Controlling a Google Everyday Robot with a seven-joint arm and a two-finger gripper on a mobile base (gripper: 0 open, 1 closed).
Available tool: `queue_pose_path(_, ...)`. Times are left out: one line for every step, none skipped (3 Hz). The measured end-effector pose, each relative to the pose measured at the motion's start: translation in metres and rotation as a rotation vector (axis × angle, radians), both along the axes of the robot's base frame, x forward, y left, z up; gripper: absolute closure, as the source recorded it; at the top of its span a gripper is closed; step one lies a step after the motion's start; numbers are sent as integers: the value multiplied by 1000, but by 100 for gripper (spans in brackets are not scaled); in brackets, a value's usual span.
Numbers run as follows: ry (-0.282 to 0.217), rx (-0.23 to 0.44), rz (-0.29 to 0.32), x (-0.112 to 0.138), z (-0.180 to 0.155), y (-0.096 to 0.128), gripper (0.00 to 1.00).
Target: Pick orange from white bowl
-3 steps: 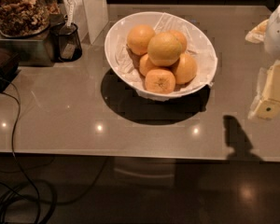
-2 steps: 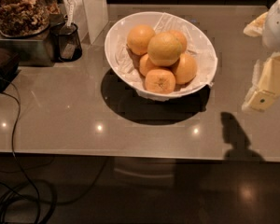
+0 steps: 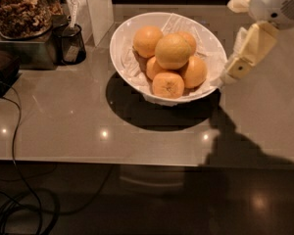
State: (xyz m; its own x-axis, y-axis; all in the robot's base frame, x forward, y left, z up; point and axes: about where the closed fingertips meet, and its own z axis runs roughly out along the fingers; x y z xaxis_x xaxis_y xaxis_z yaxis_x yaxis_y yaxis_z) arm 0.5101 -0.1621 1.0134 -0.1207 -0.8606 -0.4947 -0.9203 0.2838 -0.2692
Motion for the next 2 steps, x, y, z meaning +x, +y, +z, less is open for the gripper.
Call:
queue_pose_path(-3, 14, 3, 2, 3, 2, 0)
queue_pose_path(-2, 24, -4, 2, 2, 2, 0)
